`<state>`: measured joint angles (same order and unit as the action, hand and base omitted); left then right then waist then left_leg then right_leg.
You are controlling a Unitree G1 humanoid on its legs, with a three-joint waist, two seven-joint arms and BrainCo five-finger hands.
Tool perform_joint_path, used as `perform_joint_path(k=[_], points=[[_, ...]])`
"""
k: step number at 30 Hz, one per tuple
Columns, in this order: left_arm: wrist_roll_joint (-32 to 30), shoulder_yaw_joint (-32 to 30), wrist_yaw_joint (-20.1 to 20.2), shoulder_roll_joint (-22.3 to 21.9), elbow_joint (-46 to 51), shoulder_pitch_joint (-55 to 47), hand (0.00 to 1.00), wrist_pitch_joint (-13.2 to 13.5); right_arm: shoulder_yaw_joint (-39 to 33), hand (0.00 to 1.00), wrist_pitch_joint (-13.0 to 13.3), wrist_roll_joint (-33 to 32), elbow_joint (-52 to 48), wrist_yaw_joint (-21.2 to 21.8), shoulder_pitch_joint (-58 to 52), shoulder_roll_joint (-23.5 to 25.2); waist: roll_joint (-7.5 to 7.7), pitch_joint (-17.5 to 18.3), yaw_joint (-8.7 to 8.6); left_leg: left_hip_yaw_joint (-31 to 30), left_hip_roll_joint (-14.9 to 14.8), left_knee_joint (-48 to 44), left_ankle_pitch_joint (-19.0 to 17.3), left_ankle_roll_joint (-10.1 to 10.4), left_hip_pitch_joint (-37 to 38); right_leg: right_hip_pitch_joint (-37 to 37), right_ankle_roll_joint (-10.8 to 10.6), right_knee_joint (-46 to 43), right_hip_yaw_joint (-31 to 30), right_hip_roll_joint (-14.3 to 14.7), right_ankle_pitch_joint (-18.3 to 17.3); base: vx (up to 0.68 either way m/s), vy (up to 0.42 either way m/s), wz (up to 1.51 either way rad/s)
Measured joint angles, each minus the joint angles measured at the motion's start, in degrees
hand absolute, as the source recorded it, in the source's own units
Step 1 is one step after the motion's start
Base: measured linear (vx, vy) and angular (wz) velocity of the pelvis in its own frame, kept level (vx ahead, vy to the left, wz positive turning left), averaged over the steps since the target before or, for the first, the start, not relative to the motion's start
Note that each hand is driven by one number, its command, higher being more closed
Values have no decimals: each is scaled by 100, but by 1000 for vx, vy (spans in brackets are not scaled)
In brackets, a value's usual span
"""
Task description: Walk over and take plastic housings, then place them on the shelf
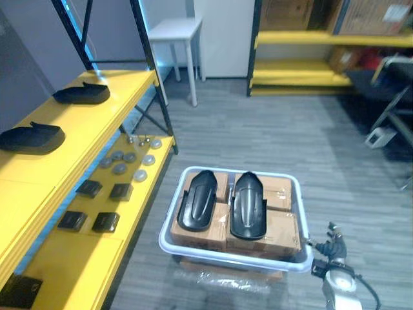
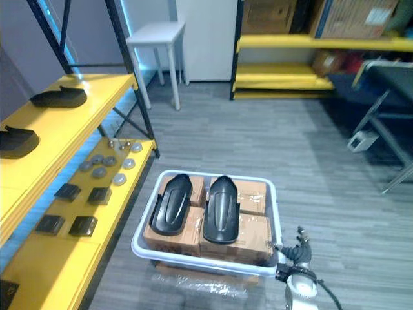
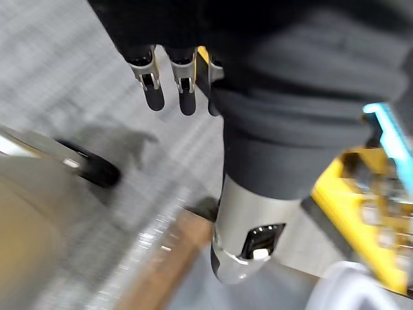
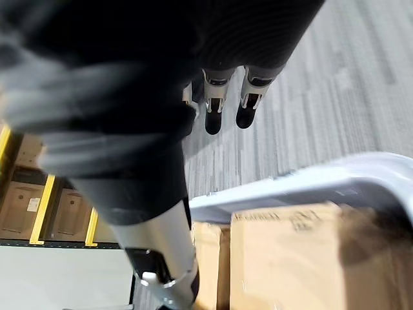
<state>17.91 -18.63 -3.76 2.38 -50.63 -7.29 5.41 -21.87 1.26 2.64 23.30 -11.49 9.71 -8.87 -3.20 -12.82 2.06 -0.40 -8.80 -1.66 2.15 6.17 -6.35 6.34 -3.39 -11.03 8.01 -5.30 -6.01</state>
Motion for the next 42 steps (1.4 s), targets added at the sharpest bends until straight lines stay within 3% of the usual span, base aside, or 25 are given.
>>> perform_joint_path(k=[5,8,10,18,27,28,37,42], points=[[7,441,-92,-96,71,126,0,59,24,0,-3,118,2,-573,1067,-52,-5,-592,196,-203,89,-230,51,52,-527,290,-41,67,91,-56,92,-10,2,15],[2,446,-107,-92,71,218,0,95,63,0,-9,117,42,-720,1586,-68,-31,-805,246,-332,185,-309,66,31,-757,408,-66,69,208,-149,108,-15,61,24],[-1,484,-127,-80,70,322,0,112,82,0,-7,113,200,-822,2118,-254,-73,-1051,372,-395,240,-352,75,18,-864,469,-91,67,237,-216,133,-40,71,14],[52,887,-276,44,-14,455,0,168,287,0,-24,95,1106,-1141,3111,-769,-185,-1261,459,-473,358,-415,105,-26,-1127,648,-125,65,303,-297,192,-29,26,6],[114,1500,-359,215,-259,845,0,235,521,0,-361,147,2966,-1191,4327,-1480,-373,-1381,493,-605,385,-543,153,-93,-1520,944,-126,64,355,-287,332,-45,10,3],[118,1557,-367,232,-300,884,0,239,583,100,-365,221,3087,-1180,4433,-1568,-384,-1387,499,-608,388,-582,153,-93,-1581,983,-126,64,354,-288,353,-41,19,0],[353,1866,-470,267,-528,1313,0,290,866,100,-426,1011,4415,-747,5149,-2641,-480,-1434,557,-906,443,-935,152,-97,-2228,1397,-129,-76,529,-288,383,-57,12,11],[452,2021,-488,222,-493,1450,0,286,957,100,-580,1648,4588,-467,5151,-2641,-507,-1447,596,-908,439,-987,156,-100,-2223,1398,-130,-145,529,-290,380,0,0,0]])
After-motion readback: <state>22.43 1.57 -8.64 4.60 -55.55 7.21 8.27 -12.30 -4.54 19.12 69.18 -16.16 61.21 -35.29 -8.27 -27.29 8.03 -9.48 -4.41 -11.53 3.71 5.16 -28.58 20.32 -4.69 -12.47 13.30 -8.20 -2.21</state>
